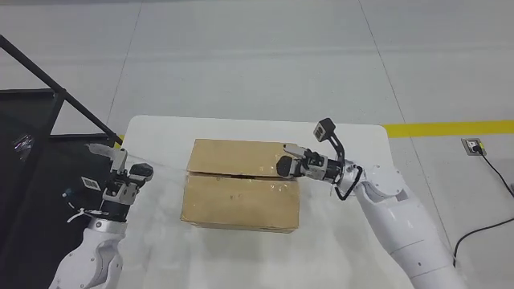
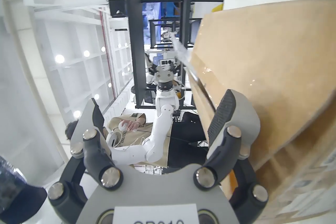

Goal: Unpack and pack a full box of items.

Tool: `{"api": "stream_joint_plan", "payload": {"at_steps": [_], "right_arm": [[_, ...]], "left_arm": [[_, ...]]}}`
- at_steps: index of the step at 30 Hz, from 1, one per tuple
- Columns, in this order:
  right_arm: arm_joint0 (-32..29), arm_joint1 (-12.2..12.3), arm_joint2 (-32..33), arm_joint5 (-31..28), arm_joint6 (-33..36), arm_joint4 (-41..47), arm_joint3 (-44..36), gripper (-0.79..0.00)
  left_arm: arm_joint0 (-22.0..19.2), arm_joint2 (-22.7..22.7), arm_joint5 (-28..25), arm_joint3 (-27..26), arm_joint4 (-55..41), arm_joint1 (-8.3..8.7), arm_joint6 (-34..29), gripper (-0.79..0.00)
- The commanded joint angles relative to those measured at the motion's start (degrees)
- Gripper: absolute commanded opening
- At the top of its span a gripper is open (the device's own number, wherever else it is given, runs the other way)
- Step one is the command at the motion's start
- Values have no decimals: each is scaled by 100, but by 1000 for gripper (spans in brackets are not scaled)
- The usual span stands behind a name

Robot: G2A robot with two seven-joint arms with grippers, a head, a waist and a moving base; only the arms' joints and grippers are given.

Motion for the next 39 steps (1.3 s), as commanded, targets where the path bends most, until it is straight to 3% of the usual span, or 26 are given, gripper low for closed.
{"api": "stream_joint_plan", "payload": {"at_steps": [1, 7, 11, 20, 39], "right_arm": [[-204, 45, 134, -44, 226, 145, -380, 0], [-639, 151, 302, 235, 715, 217, -1110, 0], [-766, 168, 260, 345, 517, 9, -1235, 0], [-467, 61, -126, 628, -503, -398, -705, 0], [-37, -57, -383, 631, -465, -223, -9, 0]], "left_arm": [[30, -20, -2, -31, 11, -7, 5, 0], [3, -28, 132, 88, -67, -30, -54, 0], [-125, -27, 370, 423, -167, -39, -145, 0], [-340, 102, 566, 1128, -158, -70, -383, 0], [-569, 351, 978, 1595, -80, -103, -1133, 0]]}}
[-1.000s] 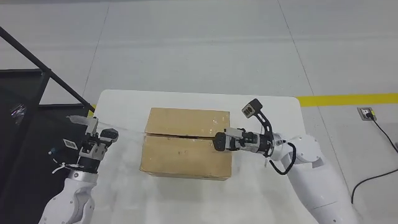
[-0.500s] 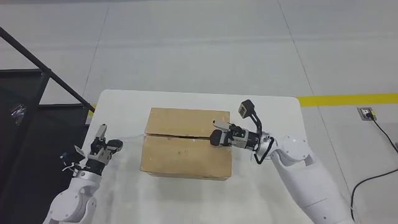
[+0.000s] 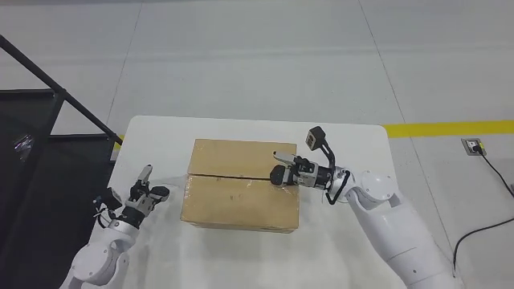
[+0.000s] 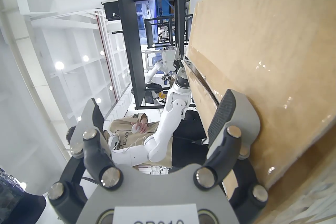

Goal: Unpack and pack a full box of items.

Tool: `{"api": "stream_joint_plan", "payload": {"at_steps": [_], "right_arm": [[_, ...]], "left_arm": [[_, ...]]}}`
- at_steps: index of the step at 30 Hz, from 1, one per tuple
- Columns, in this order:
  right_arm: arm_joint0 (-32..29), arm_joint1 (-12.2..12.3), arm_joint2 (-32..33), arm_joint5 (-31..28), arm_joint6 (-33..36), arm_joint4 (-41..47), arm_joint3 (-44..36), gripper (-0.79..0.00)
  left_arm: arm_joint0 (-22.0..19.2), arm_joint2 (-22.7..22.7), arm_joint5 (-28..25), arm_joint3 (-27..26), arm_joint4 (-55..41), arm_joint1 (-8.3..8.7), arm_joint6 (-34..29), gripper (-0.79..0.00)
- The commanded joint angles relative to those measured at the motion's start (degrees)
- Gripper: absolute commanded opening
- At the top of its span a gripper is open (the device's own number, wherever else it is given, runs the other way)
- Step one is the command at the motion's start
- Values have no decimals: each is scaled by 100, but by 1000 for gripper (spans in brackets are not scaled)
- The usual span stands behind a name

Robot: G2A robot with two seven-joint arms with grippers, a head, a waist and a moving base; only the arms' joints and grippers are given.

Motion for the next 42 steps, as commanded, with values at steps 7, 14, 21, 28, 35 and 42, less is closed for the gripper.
{"api": "stream_joint_plan", "payload": {"at_steps": [7, 14, 21, 28, 35, 42], "right_arm": [[71, -18, -29, -15, 53, -1, 71, 0], [69, -17, -23, 9, 55, -40, 33, 0], [24, 3, 31, 58, 52, -94, -56, 0], [50, 3, 45, 107, 55, -89, -63, 0], [163, -27, -6, 107, 96, -20, 102, 0], [228, -57, -39, 207, -250, -100, 242, 0]], "left_arm": [[-480, 195, 511, 372, -278, -36, -367, 0], [-1337, 407, 812, 1291, -797, -106, -743, 0], [-1712, 397, 210, 1780, -1065, -152, -919, 0], [-1246, 81, -591, 1078, -978, -124, -663, 0], [-550, -241, -940, -50, -646, -92, -203, 0], [5, -454, -1228, -925, -166, -90, 241, 0]]}}
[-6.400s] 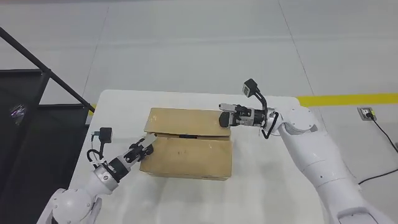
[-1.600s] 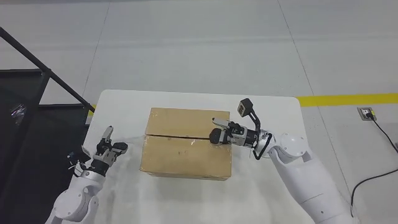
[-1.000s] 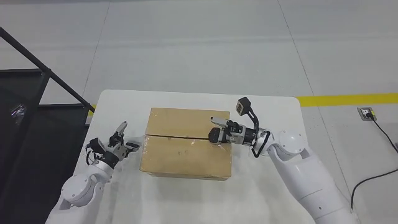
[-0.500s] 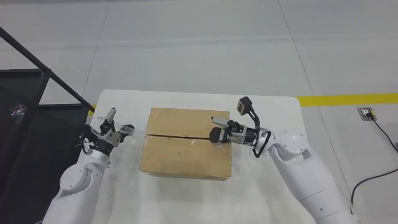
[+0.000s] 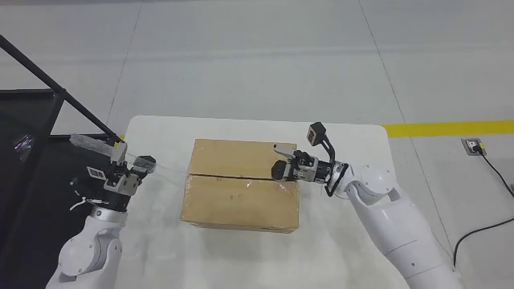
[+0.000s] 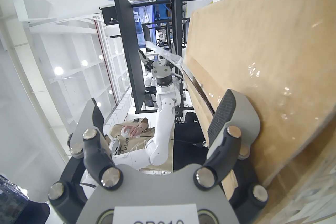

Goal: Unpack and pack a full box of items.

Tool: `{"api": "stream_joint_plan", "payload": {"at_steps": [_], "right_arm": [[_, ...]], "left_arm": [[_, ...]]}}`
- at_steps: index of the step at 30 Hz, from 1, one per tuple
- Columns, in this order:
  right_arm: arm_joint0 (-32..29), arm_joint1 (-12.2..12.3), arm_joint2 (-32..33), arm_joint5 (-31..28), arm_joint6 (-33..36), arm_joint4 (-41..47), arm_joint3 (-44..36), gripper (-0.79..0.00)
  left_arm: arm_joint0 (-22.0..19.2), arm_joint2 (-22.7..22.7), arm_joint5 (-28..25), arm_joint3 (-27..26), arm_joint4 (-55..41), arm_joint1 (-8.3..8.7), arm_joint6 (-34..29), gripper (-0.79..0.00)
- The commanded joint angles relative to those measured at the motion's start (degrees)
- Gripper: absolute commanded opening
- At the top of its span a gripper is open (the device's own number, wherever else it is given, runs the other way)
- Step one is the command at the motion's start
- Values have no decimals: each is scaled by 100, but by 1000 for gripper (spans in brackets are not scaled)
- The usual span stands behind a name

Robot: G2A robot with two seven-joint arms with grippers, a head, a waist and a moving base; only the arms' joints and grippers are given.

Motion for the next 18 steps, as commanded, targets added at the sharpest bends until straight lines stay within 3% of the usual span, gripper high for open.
{"api": "stream_joint_plan", "payload": {"at_steps": [1, 9, 11, 15, 18], "right_arm": [[-5, -4, -6, 21, -51, -22, -13, 0], [-14, 5, 13, 230, -133, -128, -30, 0], [-130, 3, 125, -161, -319, 25, -129, 0], [-394, 53, 346, -602, 16, 313, -460, 0], [-569, 97, 395, -485, 539, 450, -727, 0]], "left_arm": [[155, -51, -67, -237, 166, -2, 135, 0], [543, -93, -145, -876, 773, -20, 496, 0], [595, -111, -133, -969, 801, -26, 544, 0], [630, -138, -97, -1006, 828, -33, 565, 0], [635, -129, -93, -1011, 826, -42, 556, 0]]}}
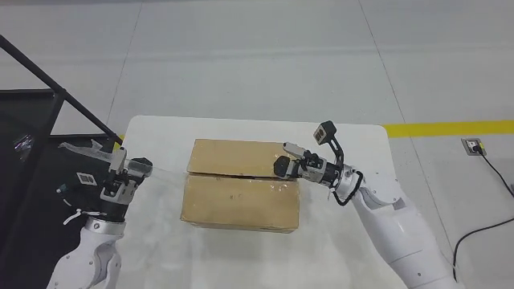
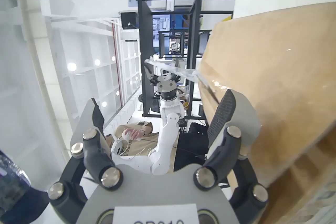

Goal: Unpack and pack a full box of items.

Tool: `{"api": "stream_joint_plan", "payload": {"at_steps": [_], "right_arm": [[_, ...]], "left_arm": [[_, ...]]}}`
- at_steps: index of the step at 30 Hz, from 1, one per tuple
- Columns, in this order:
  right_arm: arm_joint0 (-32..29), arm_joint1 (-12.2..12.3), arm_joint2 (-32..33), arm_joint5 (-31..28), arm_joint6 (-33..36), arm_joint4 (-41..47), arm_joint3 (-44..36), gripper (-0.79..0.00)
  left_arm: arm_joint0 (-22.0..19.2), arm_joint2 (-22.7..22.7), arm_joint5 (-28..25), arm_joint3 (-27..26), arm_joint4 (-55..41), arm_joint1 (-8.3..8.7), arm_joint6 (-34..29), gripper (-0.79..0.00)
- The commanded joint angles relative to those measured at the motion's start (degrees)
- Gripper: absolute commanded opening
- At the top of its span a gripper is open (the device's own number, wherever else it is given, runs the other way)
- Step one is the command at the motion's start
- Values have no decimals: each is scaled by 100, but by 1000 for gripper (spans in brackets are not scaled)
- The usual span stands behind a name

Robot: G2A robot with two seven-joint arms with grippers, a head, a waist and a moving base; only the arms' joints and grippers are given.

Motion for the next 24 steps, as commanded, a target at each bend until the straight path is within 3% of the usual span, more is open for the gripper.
{"api": "stream_joint_plan", "payload": {"at_steps": [1, 10, 24], "right_arm": [[-70, 31, 14, 189, 275, -37, -133, 0], [-90, 27, -84, 550, -553, -620, -62, 0], [-6, 2, -121, 576, -488, -516, 311, 0]], "left_arm": [[7, 13, -4, -12, -2, -7, -2, 0], [15, 44, 16, -113, 47, -30, -9, 0], [15, 136, 74, -237, 282, -57, -108, 0]]}}
